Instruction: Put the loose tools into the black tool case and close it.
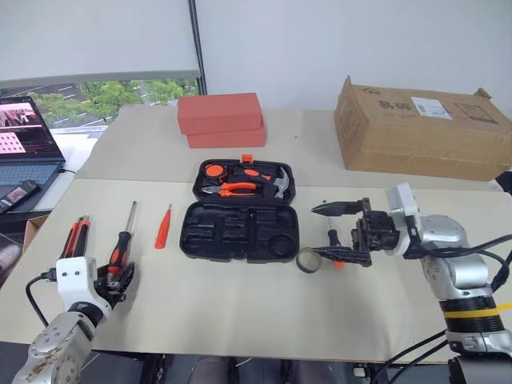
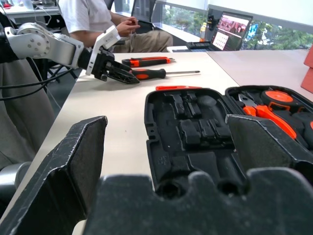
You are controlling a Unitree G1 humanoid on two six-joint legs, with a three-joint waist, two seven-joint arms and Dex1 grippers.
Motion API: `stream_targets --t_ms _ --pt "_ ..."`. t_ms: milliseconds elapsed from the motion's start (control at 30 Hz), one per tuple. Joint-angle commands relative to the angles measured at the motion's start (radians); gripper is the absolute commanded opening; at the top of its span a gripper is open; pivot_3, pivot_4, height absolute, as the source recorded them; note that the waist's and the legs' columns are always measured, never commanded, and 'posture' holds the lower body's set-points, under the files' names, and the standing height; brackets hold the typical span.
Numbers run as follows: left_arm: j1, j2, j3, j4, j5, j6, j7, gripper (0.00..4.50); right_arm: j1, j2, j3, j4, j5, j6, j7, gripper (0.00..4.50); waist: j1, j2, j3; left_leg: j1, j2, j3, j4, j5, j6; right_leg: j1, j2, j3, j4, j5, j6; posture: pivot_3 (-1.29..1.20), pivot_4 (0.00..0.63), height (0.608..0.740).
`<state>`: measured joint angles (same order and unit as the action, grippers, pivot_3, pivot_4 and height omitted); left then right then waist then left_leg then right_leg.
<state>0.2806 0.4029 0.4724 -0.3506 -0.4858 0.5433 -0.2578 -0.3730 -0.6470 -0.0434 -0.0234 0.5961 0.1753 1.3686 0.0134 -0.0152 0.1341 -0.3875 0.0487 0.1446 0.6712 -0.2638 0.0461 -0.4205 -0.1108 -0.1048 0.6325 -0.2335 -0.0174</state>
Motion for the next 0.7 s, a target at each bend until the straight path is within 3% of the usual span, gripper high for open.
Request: stream_targets --t_ms 33,67,100,367,500,700 --pt "-0.011 0.001 0.016 0.02 0.0 -0.025 -0.017 1.3 0.002 0.007 -0.023 -0.047 0.027 0.008 -0.014 4.5 0.0 0.0 0.0 0.0 0.0 0.0 0.0 0.0 0.0 0.0 0.0 0.0 0.0 0.0 0.0 0.0 0.15 0.712" --pt "-0.015 -0.001 0.018 0.024 0.0 -0.037 -0.022 0.91 0.003 0.01 -0.025 -0.05 0.032 0.011 -0.019 4.5 0.0 0.0 0.0 0.0 0.0 0.0 0.0 0.0 0.0 0.0 0.0 0.0 0.0 0.0 0.0 0.0 0.15 0.712" --pt "-0.02 -0.003 0.02 0.027 0.002 -0.057 -0.028 0.82 0.004 0.014 -0.028 -0.053 0.036 0.014 -0.025 4.5 0.0 0.0 0.0 0.0 0.0 0.0 0.0 0.0 0.0 0.0 0.0 0.0 0.0 0.0 0.0 0.0 0.15 0.712" --pt "-0.073 0.033 0.048 0.009 -0.053 -0.162 -0.153 0.82 0.004 0.025 -0.044 -0.057 0.055 0.022 -0.05 4.5 -0.001 0.0 0.0 -0.001 0.0 0.0 0.0 0.0 0.0 0.0 0.0 0.0 0.0 0.0 0.0 0.0 0.15 0.712" --pt "-0.141 0.132 0.004 0.018 -0.084 -0.209 -0.341 0.82 0.008 0.019 -0.067 -0.028 0.044 0.015 -0.065 4.5 0.0 0.0 0.0 -0.001 0.0 -0.001 0.0 0.001 -0.001 -0.001 0.0 -0.003 0.0 0.0 0.0 0.0 0.15 0.712" --pt "-0.354 0.346 -0.188 0.234 -0.023 -0.337 -0.75 0.82 0.025 0.008 -0.095 0.001 0.033 -0.008 -0.057 4.5 -0.001 0.0 0.0 -0.002 -0.001 0.0 0.002 0.001 -0.003 0.0 0.003 -0.006 0.0 0.0 0.0 0.0 0.15 0.712"
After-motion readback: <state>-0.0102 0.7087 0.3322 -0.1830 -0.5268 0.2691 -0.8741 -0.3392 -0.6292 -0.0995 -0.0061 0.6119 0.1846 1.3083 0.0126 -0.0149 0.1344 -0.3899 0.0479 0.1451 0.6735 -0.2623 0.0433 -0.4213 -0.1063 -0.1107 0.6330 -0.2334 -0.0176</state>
